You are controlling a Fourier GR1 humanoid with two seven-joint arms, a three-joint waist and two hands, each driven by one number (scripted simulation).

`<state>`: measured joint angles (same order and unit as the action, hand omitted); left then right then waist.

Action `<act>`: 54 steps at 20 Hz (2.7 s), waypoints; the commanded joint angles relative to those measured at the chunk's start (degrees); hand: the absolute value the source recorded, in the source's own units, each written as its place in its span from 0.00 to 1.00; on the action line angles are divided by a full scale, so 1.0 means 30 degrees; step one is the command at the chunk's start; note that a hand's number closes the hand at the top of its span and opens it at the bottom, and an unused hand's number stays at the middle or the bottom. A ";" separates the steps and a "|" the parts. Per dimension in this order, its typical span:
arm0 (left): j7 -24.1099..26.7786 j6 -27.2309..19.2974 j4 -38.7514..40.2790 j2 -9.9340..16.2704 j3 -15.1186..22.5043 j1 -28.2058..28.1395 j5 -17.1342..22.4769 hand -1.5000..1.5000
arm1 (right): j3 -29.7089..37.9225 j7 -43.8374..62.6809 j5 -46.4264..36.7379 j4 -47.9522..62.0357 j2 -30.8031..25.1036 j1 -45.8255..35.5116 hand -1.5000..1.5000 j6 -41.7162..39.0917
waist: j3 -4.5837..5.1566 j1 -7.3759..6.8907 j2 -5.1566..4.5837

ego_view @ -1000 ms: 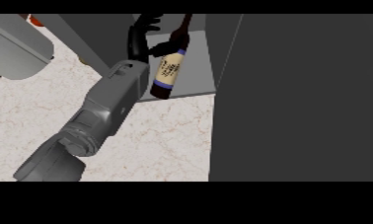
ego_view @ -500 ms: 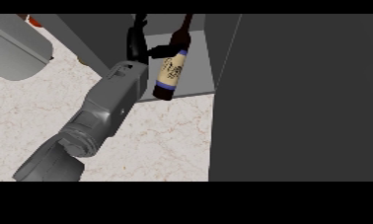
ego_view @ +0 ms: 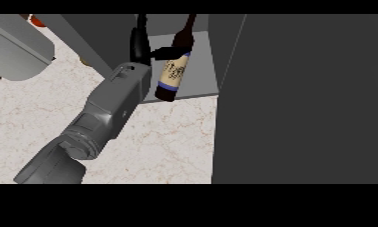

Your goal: Pick up the wine, place it into the cabinet and close the cabinet

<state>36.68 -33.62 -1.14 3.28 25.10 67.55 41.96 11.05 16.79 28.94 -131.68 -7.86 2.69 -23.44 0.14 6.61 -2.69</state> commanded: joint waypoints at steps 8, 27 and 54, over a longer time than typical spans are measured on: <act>0.1652 0.0465 -0.0422 -0.0958 -0.0658 0.0090 0.0193 0.00 | -0.0570 0.0470 -0.0574 -0.0511 0.0134 -0.0203 0.00 0.0367 | -0.0001 -0.0468 0.0212; 0.2886 -0.1573 -1.0780 -0.1091 0.2984 -0.5874 0.2298 0.00 | -0.0271 0.0983 -0.0811 -0.1359 0.0360 0.0512 0.00 0.1016 | -0.0043 -0.1641 0.0865; -0.0375 -0.4750 -3.2270 0.5306 0.8453 -2.0935 -0.2694 1.00 | 0.2122 0.0806 -0.0207 -0.0920 -0.1166 0.1076 0.00 0.0140 | -0.0050 -0.2252 0.0935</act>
<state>37.62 -46.51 -91.73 15.73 50.13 8.68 36.49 15.85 17.51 25.62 -133.93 -9.24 7.53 -22.55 -0.02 -0.15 0.20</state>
